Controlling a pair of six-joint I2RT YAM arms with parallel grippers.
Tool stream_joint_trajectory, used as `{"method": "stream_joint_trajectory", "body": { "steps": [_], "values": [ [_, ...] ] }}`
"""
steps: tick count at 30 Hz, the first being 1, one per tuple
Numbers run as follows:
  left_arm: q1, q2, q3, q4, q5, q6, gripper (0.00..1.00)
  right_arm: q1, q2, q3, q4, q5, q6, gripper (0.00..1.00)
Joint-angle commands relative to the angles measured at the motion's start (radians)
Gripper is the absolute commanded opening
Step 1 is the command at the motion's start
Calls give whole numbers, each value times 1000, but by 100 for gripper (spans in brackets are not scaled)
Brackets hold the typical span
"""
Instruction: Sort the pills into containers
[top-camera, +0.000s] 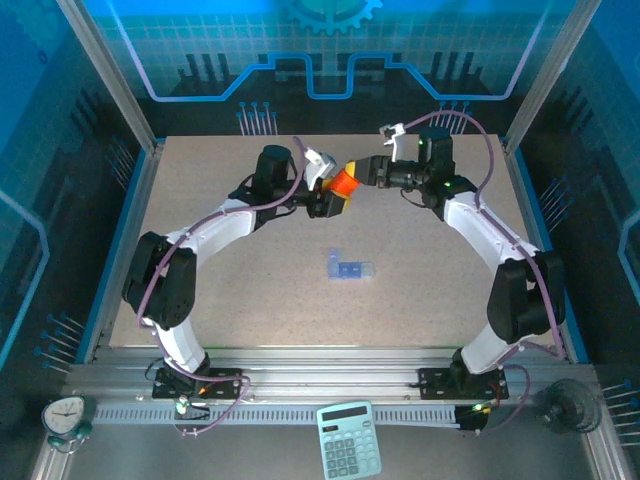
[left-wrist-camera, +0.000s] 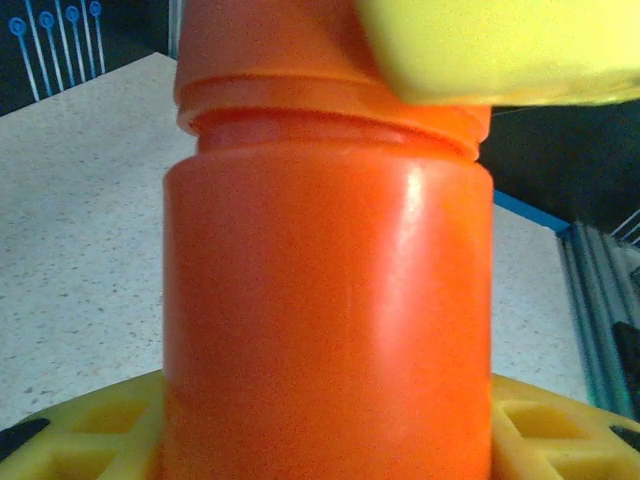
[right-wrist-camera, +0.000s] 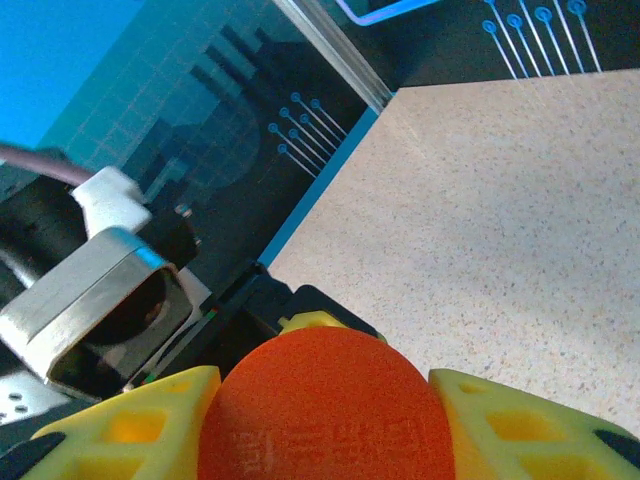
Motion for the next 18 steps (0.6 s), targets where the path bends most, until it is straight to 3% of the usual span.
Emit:
{"method": "stream_joint_trajectory", "body": {
  "steps": [1, 8, 14, 18],
  "values": [
    [20, 3, 46, -27, 99, -21, 13, -63, -24, -6, 51, -7, -112, 45],
    [19, 3, 56, -49, 105, -13, 13, -71, -25, -43, 123, -44, -42, 46],
    [19, 0, 53, -41, 60, -1, 13, -70, -34, -94, 275, -34, 228, 79],
    [17, -7, 42, -32, -9, 27, 13, -66, -69, -95, 157, 116, 339, 85]
  ]
}}
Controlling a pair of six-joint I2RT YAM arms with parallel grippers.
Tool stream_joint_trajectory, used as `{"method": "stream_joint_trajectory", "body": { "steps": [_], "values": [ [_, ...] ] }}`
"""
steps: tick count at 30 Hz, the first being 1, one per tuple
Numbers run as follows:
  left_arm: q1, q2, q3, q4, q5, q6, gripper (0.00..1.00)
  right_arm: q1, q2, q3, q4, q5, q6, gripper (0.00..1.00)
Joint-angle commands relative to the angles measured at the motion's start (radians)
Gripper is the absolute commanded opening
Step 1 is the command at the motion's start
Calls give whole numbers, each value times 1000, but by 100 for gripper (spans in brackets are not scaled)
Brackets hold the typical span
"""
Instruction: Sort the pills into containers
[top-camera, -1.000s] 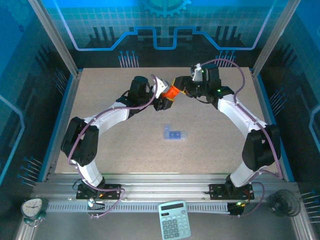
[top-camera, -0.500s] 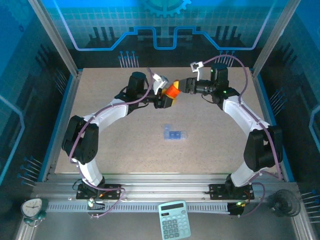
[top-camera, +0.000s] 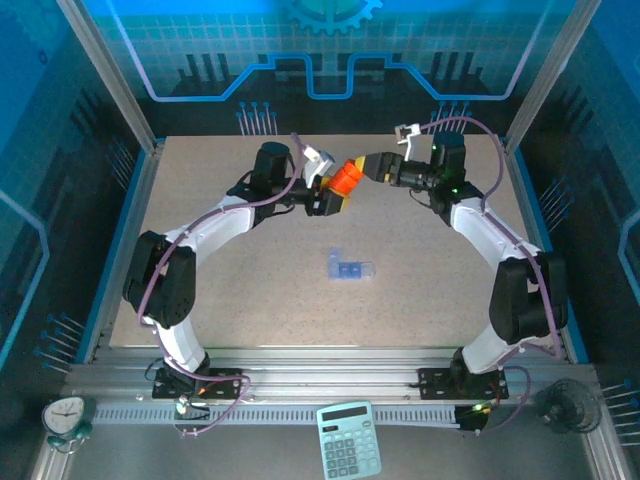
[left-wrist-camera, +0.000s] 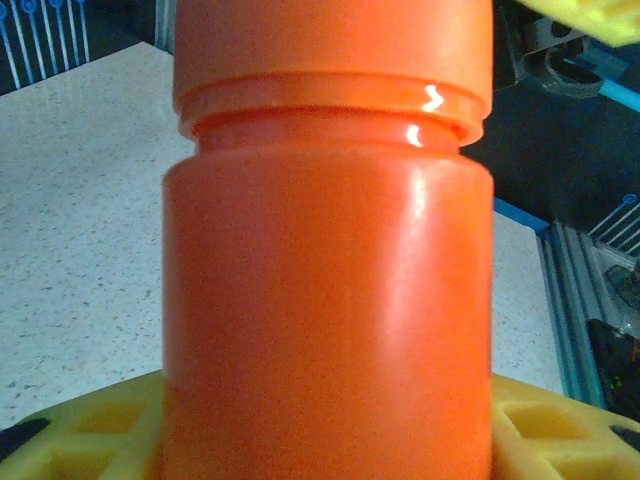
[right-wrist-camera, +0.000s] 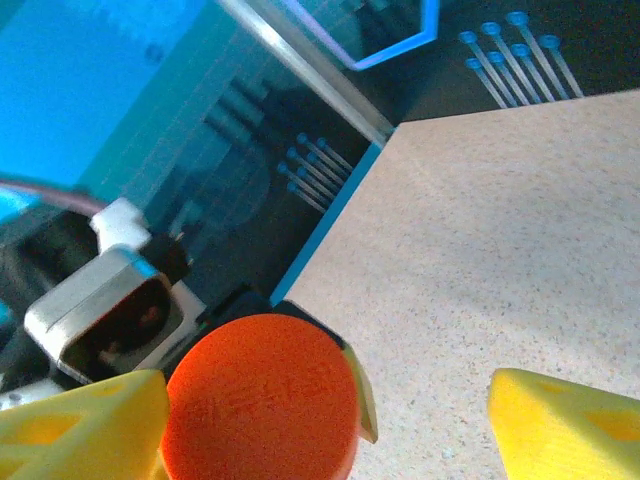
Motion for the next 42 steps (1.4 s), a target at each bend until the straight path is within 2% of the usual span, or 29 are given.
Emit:
{"method": "stream_joint_trajectory", "body": {
  "steps": [1, 5, 10, 19, 34, 37, 42],
  "values": [
    [3, -16, 12, 19, -54, 37, 13, -5, -57, 1, -57, 151, 155, 85],
    [-14, -32, -11, 20, -161, 108, 13, 11, -64, 21, -187, 242, 246, 85],
    [-31, -30, -5, -6, -224, 168, 13, 58, -56, 64, -291, 303, 241, 87],
    [-49, -10, 13, -40, -239, 200, 13, 105, -36, 86, -303, 319, 212, 91],
    [-59, 1, 23, -44, -235, 200, 13, 136, 4, 126, -312, 300, 186, 79],
    [-61, 1, 24, -45, -233, 199, 13, 136, 4, 129, -313, 298, 184, 73],
    [-62, -1, 24, -48, -231, 199, 12, 137, -3, 129, -319, 305, 165, 51]
  ]
}}
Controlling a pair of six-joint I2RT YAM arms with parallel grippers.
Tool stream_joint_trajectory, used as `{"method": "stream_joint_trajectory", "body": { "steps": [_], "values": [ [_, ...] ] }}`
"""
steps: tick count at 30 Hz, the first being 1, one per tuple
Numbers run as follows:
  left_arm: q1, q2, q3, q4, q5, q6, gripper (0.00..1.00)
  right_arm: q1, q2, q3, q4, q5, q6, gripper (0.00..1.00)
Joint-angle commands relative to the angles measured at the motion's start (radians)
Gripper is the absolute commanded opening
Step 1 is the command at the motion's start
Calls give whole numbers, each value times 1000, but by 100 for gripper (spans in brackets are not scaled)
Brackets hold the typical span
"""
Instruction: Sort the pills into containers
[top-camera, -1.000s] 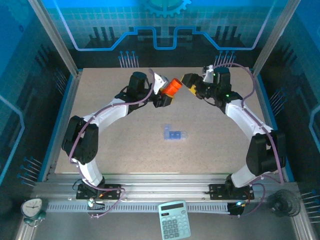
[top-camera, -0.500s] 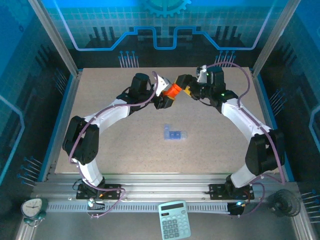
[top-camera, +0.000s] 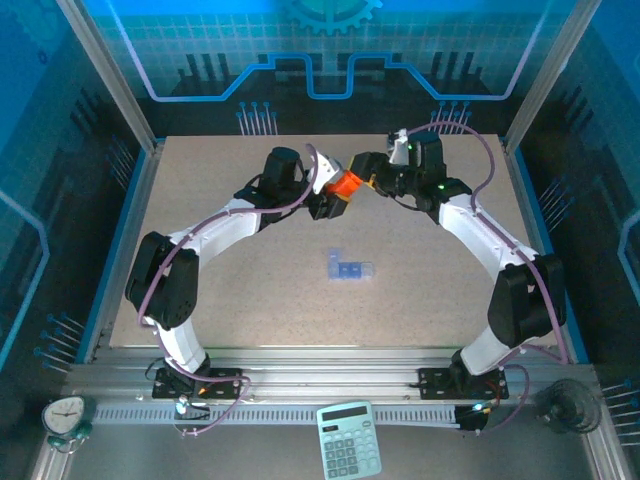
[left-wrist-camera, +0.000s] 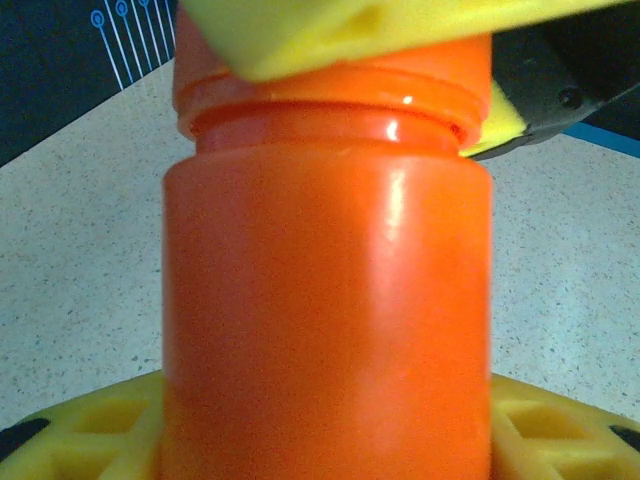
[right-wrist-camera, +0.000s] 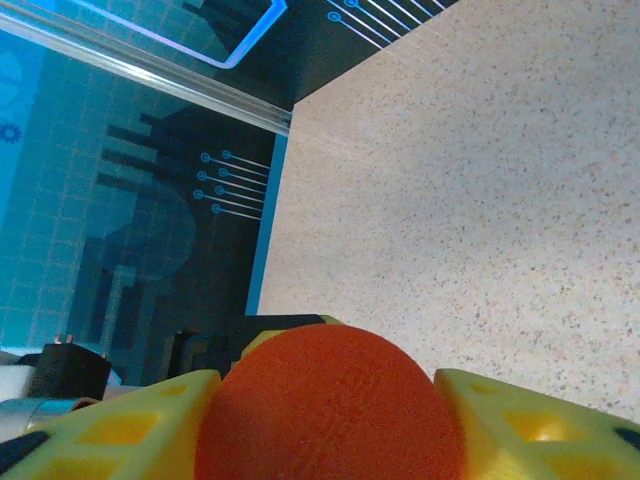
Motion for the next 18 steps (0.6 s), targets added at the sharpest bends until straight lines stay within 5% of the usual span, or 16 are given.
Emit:
{"method": "stream_joint_trajectory", "body": {
  "steps": [1, 7, 13, 18],
  "values": [
    [-9, -1, 26, 0, 11, 16, 12, 8, -4, 27, -15, 8, -26, 46],
    [-8, -4, 28, -16, 50, 6, 11, -32, -39, -10, 62, 11, -174, 35],
    [-1, -5, 42, -41, 117, -13, 10, -159, -85, -123, 383, -236, -321, 36],
    [-1, -9, 39, -32, 106, -34, 10, -180, -88, -95, 125, -85, -380, 38]
  ]
}}
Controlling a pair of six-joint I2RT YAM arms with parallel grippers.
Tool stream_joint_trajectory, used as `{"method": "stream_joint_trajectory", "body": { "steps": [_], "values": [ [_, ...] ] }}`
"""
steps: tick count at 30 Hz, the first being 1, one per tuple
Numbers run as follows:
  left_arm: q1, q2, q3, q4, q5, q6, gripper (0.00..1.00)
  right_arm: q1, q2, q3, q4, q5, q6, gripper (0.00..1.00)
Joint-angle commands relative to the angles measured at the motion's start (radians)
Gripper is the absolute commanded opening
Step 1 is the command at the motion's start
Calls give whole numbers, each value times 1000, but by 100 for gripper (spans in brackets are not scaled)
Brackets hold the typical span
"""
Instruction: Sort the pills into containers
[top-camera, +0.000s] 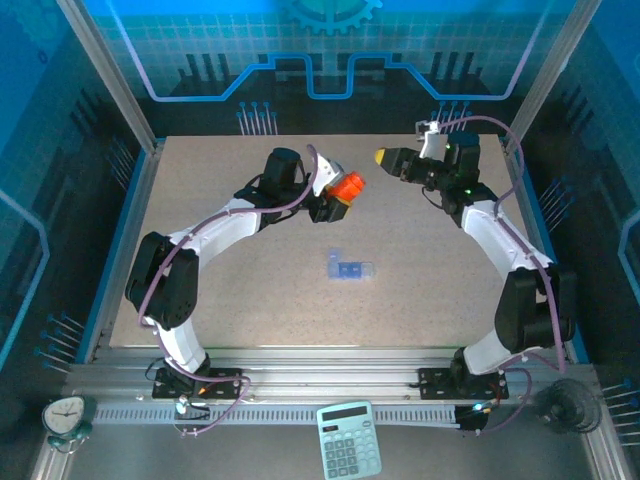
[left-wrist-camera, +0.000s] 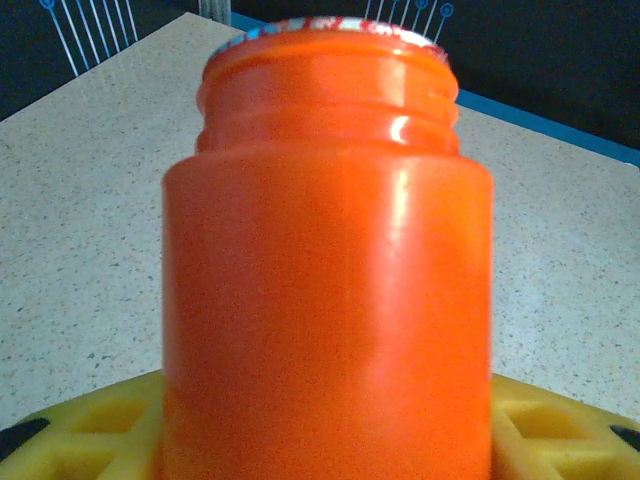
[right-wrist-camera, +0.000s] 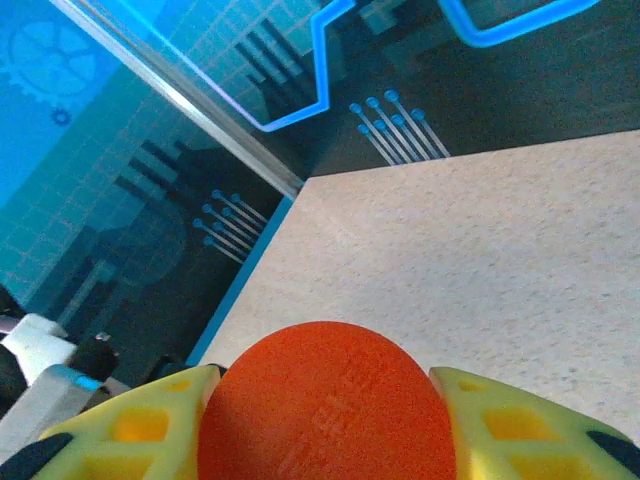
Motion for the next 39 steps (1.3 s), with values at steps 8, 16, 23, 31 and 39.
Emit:
{"method": "stream_joint_trajectory", "body": {
  "steps": [8, 16, 23, 31, 39],
  "values": [
    [7, -72, -55, 102, -55, -110, 11, 7, 1, -115, -319, 415, -39, 39],
    [13, -126, -168, 255, -138, -243, 12, 35, 81, -242, -309, 638, 38, 39],
    [8, -125, -181, 300, -161, -307, 12, 47, 134, -275, -323, 776, 87, 39],
    [-9, -125, -192, 306, -188, -315, 12, 47, 184, -286, -323, 790, 107, 41],
    [-19, -166, -240, 316, -216, -325, 12, 48, 210, -276, -328, 727, 104, 66]
  ]
}}
